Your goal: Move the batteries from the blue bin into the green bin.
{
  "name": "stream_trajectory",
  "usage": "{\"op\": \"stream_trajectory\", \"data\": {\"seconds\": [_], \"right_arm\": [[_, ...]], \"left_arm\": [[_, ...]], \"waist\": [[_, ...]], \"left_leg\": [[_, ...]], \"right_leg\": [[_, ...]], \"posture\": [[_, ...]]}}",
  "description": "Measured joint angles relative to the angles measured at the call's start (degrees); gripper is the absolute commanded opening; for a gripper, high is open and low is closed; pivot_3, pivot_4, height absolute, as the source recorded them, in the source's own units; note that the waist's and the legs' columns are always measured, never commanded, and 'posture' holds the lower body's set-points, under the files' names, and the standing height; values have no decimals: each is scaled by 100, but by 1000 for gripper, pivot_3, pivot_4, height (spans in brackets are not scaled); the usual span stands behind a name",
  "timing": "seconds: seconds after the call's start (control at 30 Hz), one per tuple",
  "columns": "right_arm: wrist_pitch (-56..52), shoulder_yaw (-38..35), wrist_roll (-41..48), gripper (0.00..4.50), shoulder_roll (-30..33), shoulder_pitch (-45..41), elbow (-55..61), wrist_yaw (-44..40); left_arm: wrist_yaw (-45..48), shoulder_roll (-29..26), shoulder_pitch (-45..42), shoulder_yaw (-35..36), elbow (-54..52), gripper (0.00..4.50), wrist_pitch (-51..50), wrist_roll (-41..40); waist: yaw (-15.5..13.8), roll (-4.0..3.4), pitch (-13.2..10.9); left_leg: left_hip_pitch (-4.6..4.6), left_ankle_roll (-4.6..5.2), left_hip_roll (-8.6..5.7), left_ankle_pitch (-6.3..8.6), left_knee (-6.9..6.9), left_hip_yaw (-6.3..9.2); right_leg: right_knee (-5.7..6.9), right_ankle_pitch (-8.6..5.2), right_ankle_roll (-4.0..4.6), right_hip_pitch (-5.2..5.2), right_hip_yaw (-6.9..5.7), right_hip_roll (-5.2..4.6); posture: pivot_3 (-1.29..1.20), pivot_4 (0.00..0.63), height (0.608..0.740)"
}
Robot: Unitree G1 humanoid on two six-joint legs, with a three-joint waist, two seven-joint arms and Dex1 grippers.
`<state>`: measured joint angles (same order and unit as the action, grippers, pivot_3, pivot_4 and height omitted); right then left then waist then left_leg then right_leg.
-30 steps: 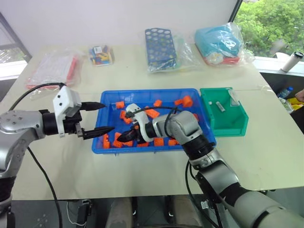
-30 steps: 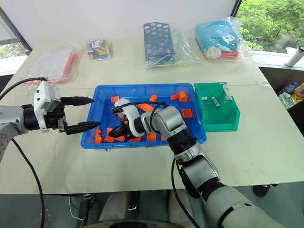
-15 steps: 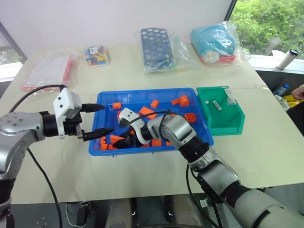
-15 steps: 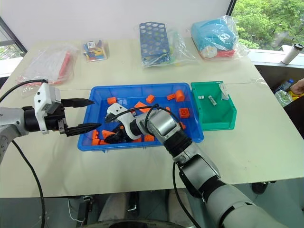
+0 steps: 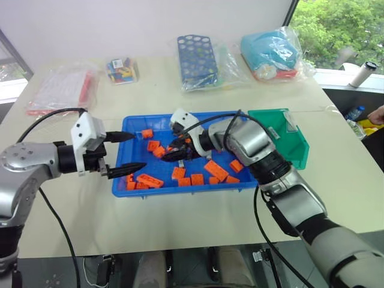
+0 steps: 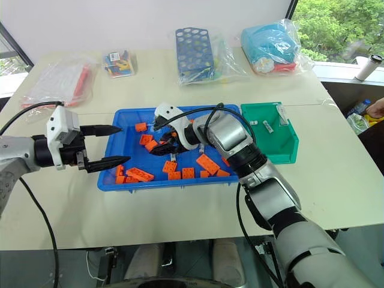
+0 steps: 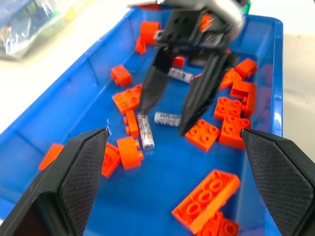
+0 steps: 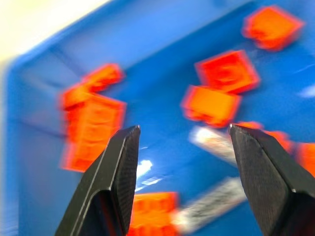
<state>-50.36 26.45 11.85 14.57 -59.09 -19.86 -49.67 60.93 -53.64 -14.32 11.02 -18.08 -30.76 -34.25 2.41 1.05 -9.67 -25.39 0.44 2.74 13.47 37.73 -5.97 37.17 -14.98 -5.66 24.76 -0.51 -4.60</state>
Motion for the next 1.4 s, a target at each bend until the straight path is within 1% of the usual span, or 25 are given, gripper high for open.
{"op": "stream_trajectory", "data": {"seconds": [0.1, 0.27, 0.63, 1.17, 1.4], "right_arm": [[391, 75, -329, 2930, -34, -3, -383, 49], [645, 145, -567, 2930, -130, -1, -444, -33], [686, 145, -814, 2930, -228, 69, -381, -194], [512, 171, -958, 2930, -77, 289, 368, -277], [851, 415, -1156, 2930, -192, 422, 87, -330]], "left_arm": [[-9, 40, -39, -61, 34, 4500, 13, 7], [-47, 70, -73, -70, 49, 4500, 18, 8], [-126, 69, -72, -67, 49, 4500, 17, 7], [-79, 69, -129, -74, 118, 4500, 38, 31], [14, 70, -161, -104, 130, 4500, 102, 115]], "waist": [[7, 1, -1], [11, 0, -1], [5, 0, -1], [0, 0, -1], [5, 1, -1]], "left_leg": [[-1, 0, 1, 0, -1, 0], [-1, 0, 2, -1, -2, 1], [-1, -1, 2, -1, -1, 0], [-1, -1, 1, -1, -1, 0], [0, -2, 0, -1, -1, -1]], "right_leg": [[0, 0, 0, 1, 1, 1], [1, 0, -1, 3, 1, 2], [1, 0, -1, 1, 0, 1], [1, 0, -1, 1, 0, 1], [1, 0, -1, 1, 0, 2]], "posture": [[0, 150, 737], [0, 150, 737], [0, 150, 737], [0, 150, 737], [0, 150, 737]]}}
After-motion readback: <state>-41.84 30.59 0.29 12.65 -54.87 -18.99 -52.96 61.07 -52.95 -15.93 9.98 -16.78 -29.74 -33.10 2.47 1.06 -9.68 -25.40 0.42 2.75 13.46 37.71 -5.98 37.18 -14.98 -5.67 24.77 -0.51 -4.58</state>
